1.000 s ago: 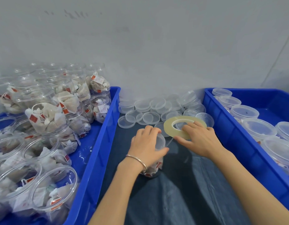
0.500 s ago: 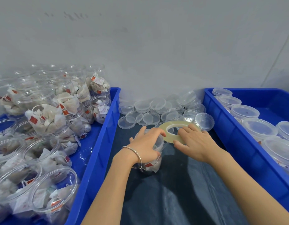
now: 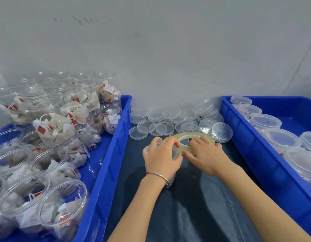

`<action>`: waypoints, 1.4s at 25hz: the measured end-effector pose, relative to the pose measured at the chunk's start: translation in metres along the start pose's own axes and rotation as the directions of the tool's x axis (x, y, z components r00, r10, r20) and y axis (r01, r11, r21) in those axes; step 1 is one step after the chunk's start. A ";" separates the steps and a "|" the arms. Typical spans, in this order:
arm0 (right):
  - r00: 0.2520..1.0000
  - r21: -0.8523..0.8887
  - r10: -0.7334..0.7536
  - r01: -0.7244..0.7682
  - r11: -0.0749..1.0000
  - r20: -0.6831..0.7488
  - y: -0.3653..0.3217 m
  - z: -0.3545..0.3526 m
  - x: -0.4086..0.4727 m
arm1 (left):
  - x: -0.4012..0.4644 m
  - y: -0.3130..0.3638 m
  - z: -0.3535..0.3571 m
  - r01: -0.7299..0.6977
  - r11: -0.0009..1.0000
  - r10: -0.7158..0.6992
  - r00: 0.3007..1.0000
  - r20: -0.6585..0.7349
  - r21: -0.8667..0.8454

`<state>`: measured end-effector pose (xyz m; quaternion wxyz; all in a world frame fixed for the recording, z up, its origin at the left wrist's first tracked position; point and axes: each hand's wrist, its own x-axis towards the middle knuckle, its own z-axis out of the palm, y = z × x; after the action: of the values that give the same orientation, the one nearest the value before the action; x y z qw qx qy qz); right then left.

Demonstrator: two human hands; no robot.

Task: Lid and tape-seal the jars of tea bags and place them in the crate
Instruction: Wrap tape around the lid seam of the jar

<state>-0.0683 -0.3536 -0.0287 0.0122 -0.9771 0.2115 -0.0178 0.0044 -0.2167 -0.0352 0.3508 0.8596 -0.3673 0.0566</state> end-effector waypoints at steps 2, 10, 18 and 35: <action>1.000 0.011 0.005 -0.005 1.000 -0.003 -0.001 0.000 -0.001 | 0.000 0.002 0.002 0.017 1.000 -0.016 0.999 -0.037 0.015; 0.996 -0.015 0.047 -0.049 0.999 -0.075 -0.001 0.002 -0.006 | 0.000 0.001 0.002 0.004 0.999 -0.002 0.999 -0.049 0.042; 0.986 -0.075 0.095 -0.106 0.992 -0.136 -0.008 0.004 -0.006 | 0.000 0.002 0.003 0.011 0.998 -0.008 0.998 -0.056 0.062; 0.974 -0.101 0.138 -0.158 0.982 -0.179 -0.012 0.011 -0.010 | 0.001 0.003 0.005 -0.005 0.998 0.012 0.995 -0.103 0.065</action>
<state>-0.0716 -0.3384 -0.0393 -0.0606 -0.9525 0.2848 -0.0887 0.0026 -0.2221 -0.0374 0.3409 0.8649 -0.3502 0.1145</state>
